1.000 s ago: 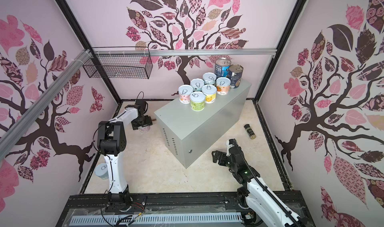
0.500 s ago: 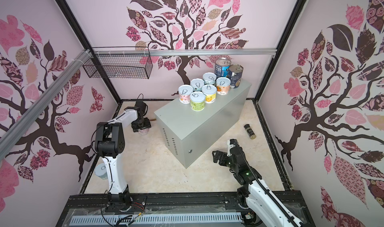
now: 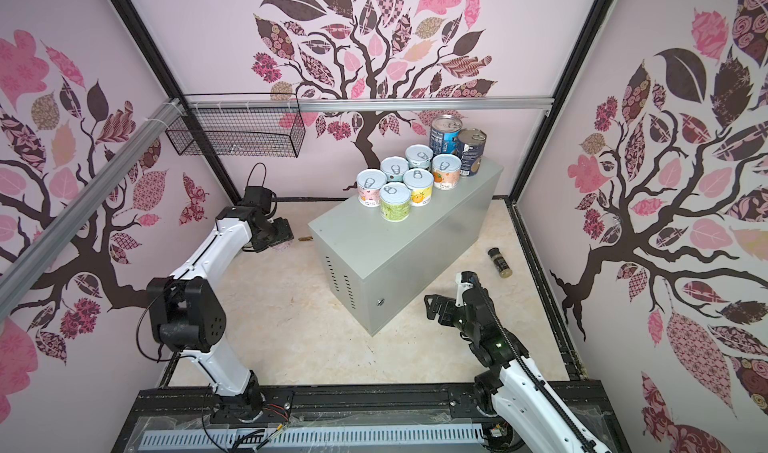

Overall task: Place and organize the canned foods onto the counter
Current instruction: 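Raise the pink can with the left gripper up over the cabinet top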

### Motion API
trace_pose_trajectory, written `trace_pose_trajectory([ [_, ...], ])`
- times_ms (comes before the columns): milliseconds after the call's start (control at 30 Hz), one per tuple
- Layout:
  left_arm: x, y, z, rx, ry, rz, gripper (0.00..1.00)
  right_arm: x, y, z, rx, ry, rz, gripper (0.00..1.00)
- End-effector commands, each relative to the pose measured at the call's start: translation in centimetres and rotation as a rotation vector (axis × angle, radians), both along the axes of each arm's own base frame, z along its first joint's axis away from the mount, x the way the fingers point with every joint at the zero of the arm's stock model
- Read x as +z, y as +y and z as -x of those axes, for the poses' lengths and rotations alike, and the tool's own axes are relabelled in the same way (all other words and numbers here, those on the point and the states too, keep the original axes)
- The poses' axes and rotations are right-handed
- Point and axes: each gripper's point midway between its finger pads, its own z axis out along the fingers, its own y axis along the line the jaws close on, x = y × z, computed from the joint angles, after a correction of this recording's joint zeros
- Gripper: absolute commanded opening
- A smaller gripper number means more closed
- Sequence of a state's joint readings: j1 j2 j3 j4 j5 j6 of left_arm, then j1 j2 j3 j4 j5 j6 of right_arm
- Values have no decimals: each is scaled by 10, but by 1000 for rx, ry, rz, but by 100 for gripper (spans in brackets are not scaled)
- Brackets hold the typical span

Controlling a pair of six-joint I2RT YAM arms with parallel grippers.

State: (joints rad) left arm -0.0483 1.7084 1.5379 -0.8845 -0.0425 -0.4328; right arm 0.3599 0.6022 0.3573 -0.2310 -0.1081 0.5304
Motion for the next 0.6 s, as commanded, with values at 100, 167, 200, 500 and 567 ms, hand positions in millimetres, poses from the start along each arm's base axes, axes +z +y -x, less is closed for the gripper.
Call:
trace_pose_trajectory([
  [100, 42, -20, 28, -39, -126, 126, 44, 42, 3, 0, 17, -66, -20, 100],
  [167, 55, -21, 37, -54, -153, 130, 44, 51, 2, 1, 17, -77, -20, 100],
  [200, 63, -24, 42, -67, -166, 136, 44, 56, 2, 1, 18, -83, -19, 100],
  [500, 134, -38, 90, -170, -294, 156, 45, 86, 0, 5, 28, -132, -9, 100],
  [567, 149, -42, 100, -192, -319, 156, 45, 93, -1, 6, 24, -147, -16, 100],
])
